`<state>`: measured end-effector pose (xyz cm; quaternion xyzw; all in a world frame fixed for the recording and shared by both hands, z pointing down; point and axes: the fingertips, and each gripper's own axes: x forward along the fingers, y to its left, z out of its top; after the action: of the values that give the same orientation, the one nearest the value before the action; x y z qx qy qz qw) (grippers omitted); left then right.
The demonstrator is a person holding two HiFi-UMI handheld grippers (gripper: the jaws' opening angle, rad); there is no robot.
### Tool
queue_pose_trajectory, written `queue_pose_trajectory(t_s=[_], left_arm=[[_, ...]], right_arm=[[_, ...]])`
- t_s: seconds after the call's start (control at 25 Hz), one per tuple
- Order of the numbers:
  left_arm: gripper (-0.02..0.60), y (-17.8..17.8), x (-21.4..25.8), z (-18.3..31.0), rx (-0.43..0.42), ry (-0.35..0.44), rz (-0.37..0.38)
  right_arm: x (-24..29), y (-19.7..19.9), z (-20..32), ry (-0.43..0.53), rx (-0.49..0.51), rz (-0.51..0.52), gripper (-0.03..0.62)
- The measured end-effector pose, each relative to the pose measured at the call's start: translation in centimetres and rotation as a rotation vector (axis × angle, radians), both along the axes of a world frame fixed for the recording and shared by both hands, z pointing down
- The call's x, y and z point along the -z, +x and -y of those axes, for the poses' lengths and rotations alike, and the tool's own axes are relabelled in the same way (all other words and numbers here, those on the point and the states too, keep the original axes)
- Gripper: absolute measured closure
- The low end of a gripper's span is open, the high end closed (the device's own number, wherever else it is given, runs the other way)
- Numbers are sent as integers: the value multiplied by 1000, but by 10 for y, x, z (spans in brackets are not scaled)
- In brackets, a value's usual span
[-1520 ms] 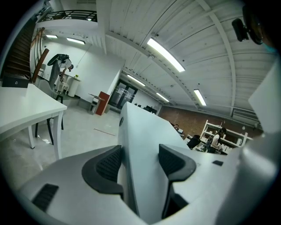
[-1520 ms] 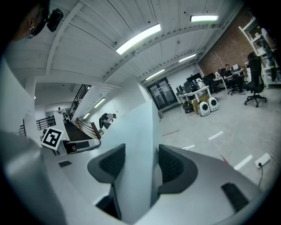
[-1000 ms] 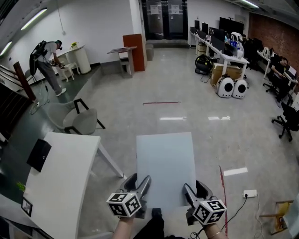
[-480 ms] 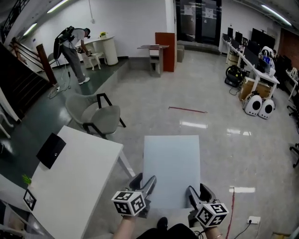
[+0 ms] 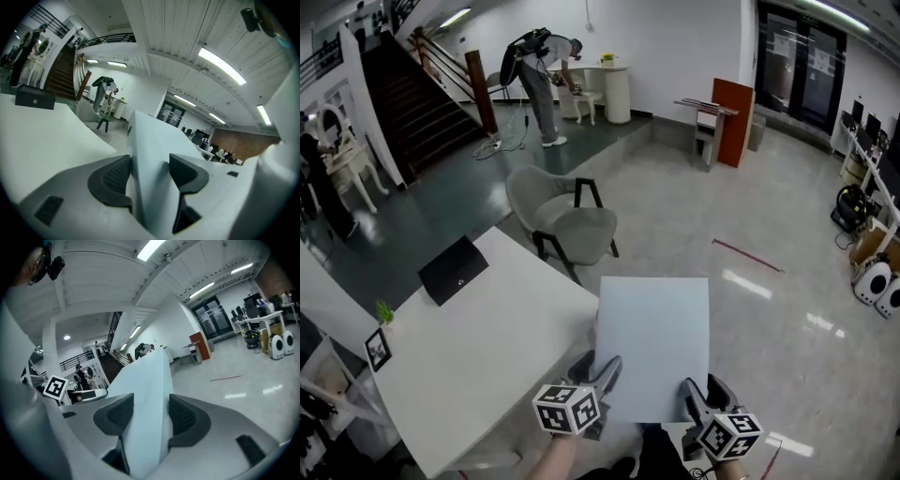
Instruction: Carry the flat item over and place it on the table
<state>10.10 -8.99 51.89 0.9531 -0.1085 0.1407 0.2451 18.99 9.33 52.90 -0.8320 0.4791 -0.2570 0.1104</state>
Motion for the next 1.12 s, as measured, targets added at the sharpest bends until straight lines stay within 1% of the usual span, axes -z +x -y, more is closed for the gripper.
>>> queue_pose_trajectory(t_s=[0.2,0.32,0.4,0.56,0.72,0.96,1.12], left_arm=[[319,-7,-2,56,194,8,1],[319,-22,-8,81,355,3,13],[320,-32,-12,87,457,-3,18],[321,-46,-16,96,592,-14,25],[321,-64,-15,107,756,-22,29],[322,-94,-20,121,923,-20,45],[322,-113,-22,129,1006,-17,50]], right_arm=[[-2,26,77,7,189,2,362],[-8,35,123,6,342,4,362],[-11,40,144,2,439,2,362],[-13,42,176,-6,572,6,362],[-13,38,216,-10,731,5,363],[-20,16,262,-4,893,1,364],[-23,1,287,0,971,-2,364]])
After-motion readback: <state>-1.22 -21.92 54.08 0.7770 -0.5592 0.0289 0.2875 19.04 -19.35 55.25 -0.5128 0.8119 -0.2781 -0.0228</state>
